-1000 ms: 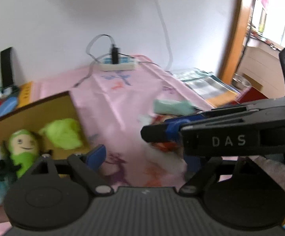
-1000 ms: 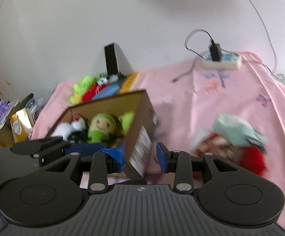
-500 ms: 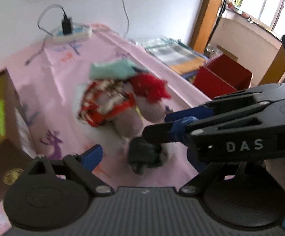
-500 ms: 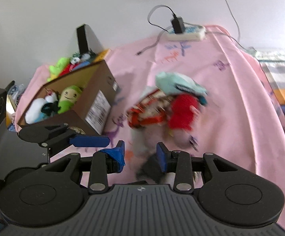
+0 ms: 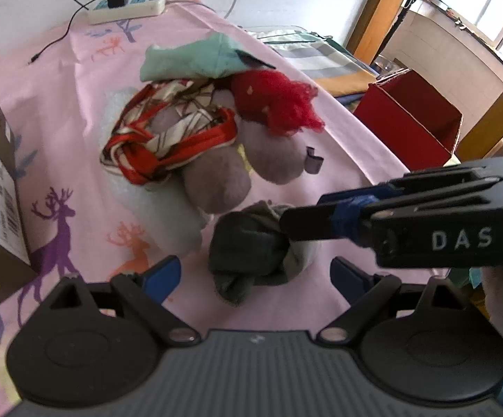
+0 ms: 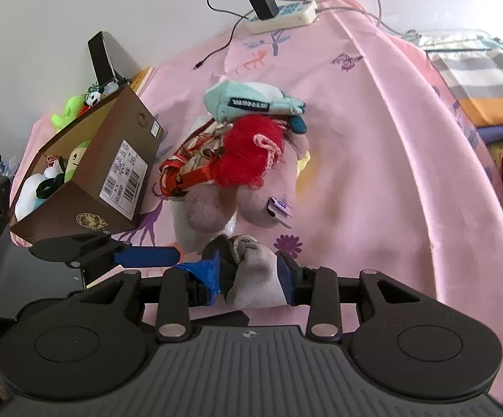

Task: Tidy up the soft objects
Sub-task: 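Return both grippers to the pile and close them on the grey-white sock, then lift the grey-white sock with both grippers and carry it toward the box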

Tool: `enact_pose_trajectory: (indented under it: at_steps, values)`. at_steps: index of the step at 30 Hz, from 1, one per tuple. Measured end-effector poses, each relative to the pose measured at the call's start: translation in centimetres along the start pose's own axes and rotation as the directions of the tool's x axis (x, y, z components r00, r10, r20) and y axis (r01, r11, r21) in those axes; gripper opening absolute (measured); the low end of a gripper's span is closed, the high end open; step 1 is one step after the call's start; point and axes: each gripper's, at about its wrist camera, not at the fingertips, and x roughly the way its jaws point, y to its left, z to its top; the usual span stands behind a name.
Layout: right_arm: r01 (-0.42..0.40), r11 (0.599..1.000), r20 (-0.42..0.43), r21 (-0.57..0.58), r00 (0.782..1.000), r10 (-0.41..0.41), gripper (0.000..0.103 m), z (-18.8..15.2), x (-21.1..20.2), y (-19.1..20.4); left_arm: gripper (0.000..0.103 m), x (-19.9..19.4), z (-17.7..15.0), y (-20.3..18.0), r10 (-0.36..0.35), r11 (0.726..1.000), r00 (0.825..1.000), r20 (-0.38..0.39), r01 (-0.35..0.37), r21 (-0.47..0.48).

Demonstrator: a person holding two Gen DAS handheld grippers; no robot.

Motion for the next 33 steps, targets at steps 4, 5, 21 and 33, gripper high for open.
enact_pose_trajectory:
  at_steps: [4, 5, 21, 33]
  values:
    - [-0.005, 0.999, -0.04, 0.032, 0.999, 0.007, 0.02, 0.1, 1.1, -0.7, 0.092, 1.2, 0.5, 0.3, -0.007, 1.0, 1.0, -0.03, 0.006, -0.026]
    - [-0.008, 0.999, -0.051, 0.046, 0.999, 0.01, 0.02, 0.1, 1.4, -1.0, 0.092, 1.4, 0.5, 0.2, -0.014, 0.999, 0.999, -0.042, 0.013, -0.03]
    - [-0.115, 0.97, -0.079, 0.216, 0.988, 0.134, 0.025, 0.1, 2.4, -3.8, 0.066, 2.6, 0.7, 0.1, -0.008, 0.999, 0.998, -0.068, 0.005, -0.042]
    - [-0.119, 0.981, -0.124, 0.152, 0.983, 0.139, 0.024, -0.5, 2.0, -2.3, 0.061, 1.7, -0.5, -0.8, 0.018, 1.0, 0.997, -0.079, -0.017, 0.01]
